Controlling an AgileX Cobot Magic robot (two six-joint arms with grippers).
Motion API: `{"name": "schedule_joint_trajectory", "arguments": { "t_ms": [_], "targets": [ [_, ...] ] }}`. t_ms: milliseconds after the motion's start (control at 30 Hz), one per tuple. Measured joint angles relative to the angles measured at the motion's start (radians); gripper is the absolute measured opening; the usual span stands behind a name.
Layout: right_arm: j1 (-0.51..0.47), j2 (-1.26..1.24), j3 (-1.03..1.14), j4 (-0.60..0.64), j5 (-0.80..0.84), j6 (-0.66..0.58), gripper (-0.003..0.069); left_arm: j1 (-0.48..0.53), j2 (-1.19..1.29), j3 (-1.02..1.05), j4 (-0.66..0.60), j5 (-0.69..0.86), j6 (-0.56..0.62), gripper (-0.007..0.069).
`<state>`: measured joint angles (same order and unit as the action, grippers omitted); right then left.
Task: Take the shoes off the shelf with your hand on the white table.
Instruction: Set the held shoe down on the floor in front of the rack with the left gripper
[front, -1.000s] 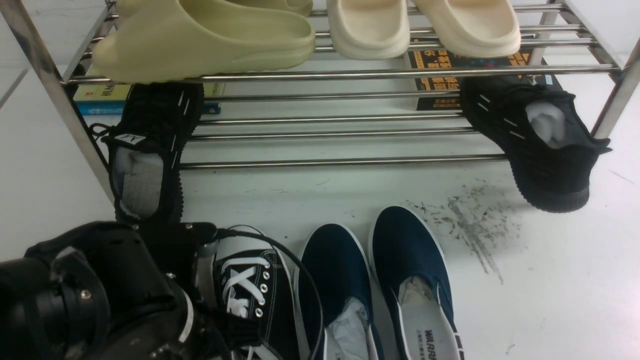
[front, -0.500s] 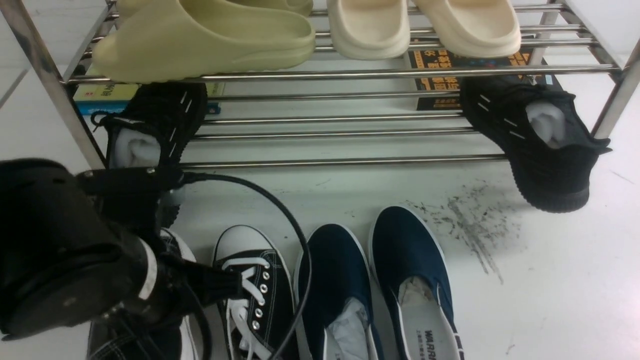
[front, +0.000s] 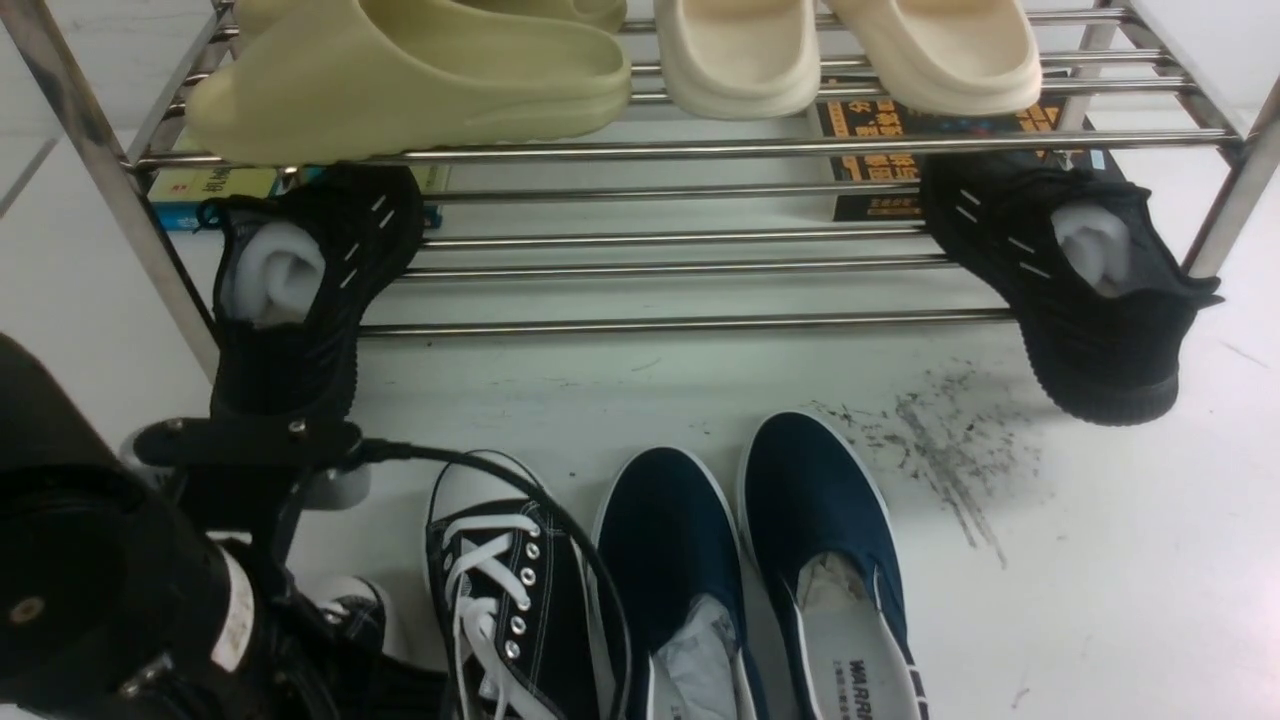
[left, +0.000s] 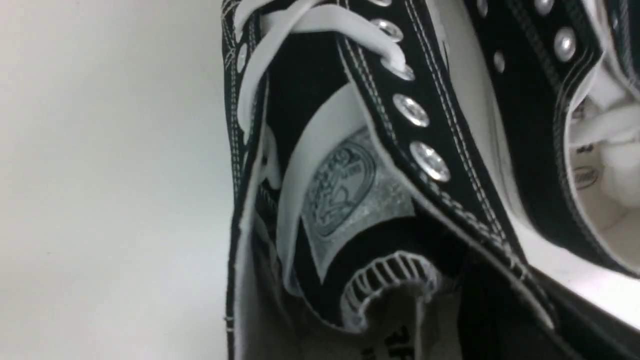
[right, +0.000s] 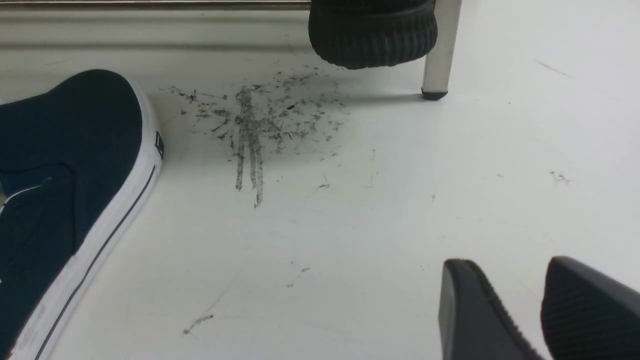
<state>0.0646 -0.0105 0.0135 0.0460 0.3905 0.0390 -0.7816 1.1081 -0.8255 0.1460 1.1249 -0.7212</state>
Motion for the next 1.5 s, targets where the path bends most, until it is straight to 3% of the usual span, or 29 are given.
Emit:
{"name": "schedule_joint_trajectory", "arguments": {
  "t_ms": [267, 600, 733, 900, 1167, 1300, 1500],
  "targets": [
    [0.0, 0.0, 0.0, 0.0, 0.0, 0.0, 0.024, -0.003, 0.001, 0.065, 0.119, -0.106, -0.137, 0.0022],
    [0.0, 0.0, 0.0, 0.0, 0.0, 0.0, 0.024, -0.013, 0.068, 0.069, 0.204, -0.327, -0.242, 0.0025],
    [0.0, 0.0, 0.0, 0.0, 0.0, 0.0, 0.024, -0.013, 0.078, 0.069, 0.246, -0.345, -0.259, 0.0027],
    [0.0, 0.0, 0.0, 0.0, 0.0, 0.0, 0.024, -0.018, 0.07, 0.053, 0.268, -0.293, -0.235, 0.0027],
    [0.0, 0.0, 0.0, 0.0, 0.0, 0.0, 0.024, 0.0, -0.002, -0.085, 0.374, 0.041, -0.056, 0.0025],
    [0.0, 0.0, 0.0, 0.0, 0.0, 0.0, 0.024, -0.001, -0.023, -0.111, 0.357, 0.044, -0.006, 0.0025],
    [0.0, 0.0, 0.0, 0.0, 0.0, 0.0, 0.024, -0.002, -0.007, -0.068, 0.233, 0.023, -0.014, 0.0025]
  ]
}}
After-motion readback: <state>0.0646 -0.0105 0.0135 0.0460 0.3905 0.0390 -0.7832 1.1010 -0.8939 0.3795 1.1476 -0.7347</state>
